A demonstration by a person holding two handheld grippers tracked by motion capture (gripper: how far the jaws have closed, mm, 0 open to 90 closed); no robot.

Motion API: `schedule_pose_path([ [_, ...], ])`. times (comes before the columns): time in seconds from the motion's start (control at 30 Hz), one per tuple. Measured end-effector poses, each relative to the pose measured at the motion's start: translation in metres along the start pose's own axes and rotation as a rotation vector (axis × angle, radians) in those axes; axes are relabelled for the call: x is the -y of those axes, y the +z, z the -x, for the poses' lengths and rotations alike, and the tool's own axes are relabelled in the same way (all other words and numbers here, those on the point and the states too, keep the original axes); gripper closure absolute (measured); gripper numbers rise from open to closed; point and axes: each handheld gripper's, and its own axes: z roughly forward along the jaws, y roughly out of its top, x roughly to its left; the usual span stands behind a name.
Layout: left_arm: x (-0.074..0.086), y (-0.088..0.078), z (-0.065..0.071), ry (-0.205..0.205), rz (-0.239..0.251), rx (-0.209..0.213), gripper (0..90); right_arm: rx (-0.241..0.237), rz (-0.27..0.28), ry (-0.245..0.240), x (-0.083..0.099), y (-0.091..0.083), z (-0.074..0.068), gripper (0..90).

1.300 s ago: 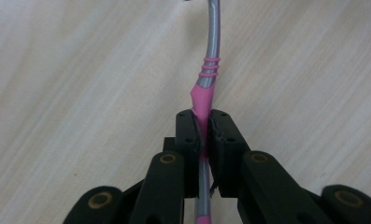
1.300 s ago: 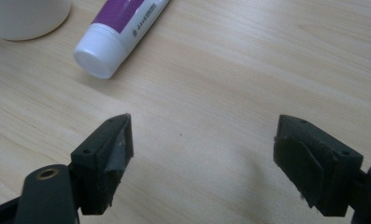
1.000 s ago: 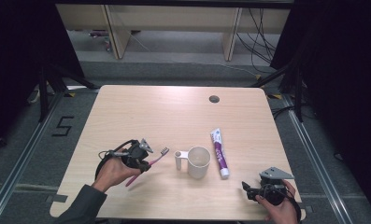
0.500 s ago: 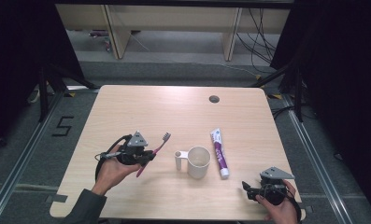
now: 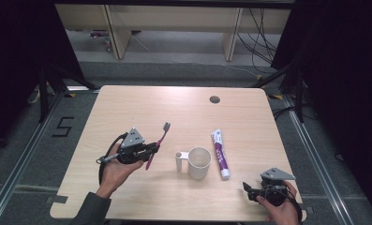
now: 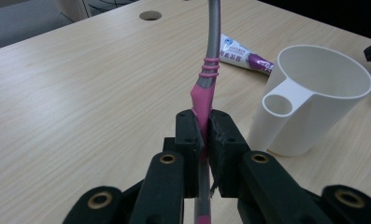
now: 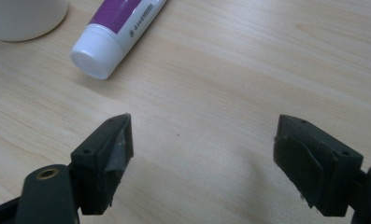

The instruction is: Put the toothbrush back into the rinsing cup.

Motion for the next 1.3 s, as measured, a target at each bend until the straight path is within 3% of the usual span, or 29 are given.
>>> schedule_pose_path([
  [0.03, -0.001, 0.000, 0.000, -0.005, 0.017, -0.003, 82.3, -0.004, 0.016, -0.023, 0.000, 0.001, 0.001, 21.0],
  [0.3, -0.010, -0.001, 0.003, -0.022, 0.114, -0.005, 82.3, -0.006, 0.015, -0.024, 0.000, 0.001, 0.001, 21.0],
  [0.37, -0.012, 0.000, 0.004, -0.022, 0.118, 0.007, 82.3, -0.001, 0.017, -0.026, 0.000, 0.001, 0.001, 21.0],
  [0.43, -0.013, 0.002, 0.005, 0.003, 0.112, -0.011, 82.3, 0.000, 0.018, -0.026, 0.000, 0.001, 0.001, 21.0],
  [0.47, -0.013, 0.003, 0.006, -0.001, 0.118, -0.007, 82.3, 0.007, 0.003, -0.007, 0.000, 0.000, 0.000, 21.0],
  [0.57, -0.013, 0.007, 0.006, -0.004, 0.130, -0.005, 82.3, 0.007, 0.004, -0.010, 0.000, 0.000, 0.000, 21.0],
  [0.63, -0.014, 0.008, 0.006, -0.002, 0.136, -0.007, 82.3, -0.006, 0.015, -0.024, 0.000, 0.001, 0.001, 21.0],
  [0.67, -0.015, 0.008, 0.006, -0.007, 0.141, -0.005, 82.3, 0.004, 0.021, -0.059, 0.000, 0.001, 0.004, 21.0],
  [0.73, -0.016, 0.008, 0.007, -0.010, 0.155, -0.005, 82.3, 0.011, 0.021, -0.054, 0.000, 0.001, 0.003, 21.0],
  [0.77, -0.017, 0.008, 0.007, -0.011, 0.162, 0.000, 82.3, 0.006, 0.003, -0.007, 0.000, 0.000, 0.000, 21.0],
  [1.07, -0.025, 0.008, 0.013, -0.003, 0.191, -0.002, 82.3, 0.006, 0.006, -0.010, 0.000, 0.000, 0.000, 21.0],
  [1.13, -0.028, 0.008, 0.014, -0.010, 0.206, 0.014, 82.3, 0.003, 0.016, -0.024, 0.000, 0.001, 0.001, 21.0],
  [1.17, -0.029, 0.010, 0.015, -0.012, 0.223, 0.024, 82.3, 0.006, 0.003, -0.008, 0.000, 0.000, 0.000, 21.0],
  [1.2, -0.030, 0.009, 0.017, -0.008, 0.220, 0.017, 82.3, 0.006, 0.006, -0.012, 0.000, 0.000, 0.001, 21.0],
  [1.23, -0.031, 0.009, 0.017, -0.006, 0.219, 0.025, 82.3, 0.003, 0.021, -0.059, 0.000, 0.001, 0.004, 21.0],
  [1.3, -0.033, 0.010, 0.019, -0.002, 0.229, 0.028, 82.3, 0.012, 0.022, -0.060, 0.000, 0.000, 0.004, 21.0],
])
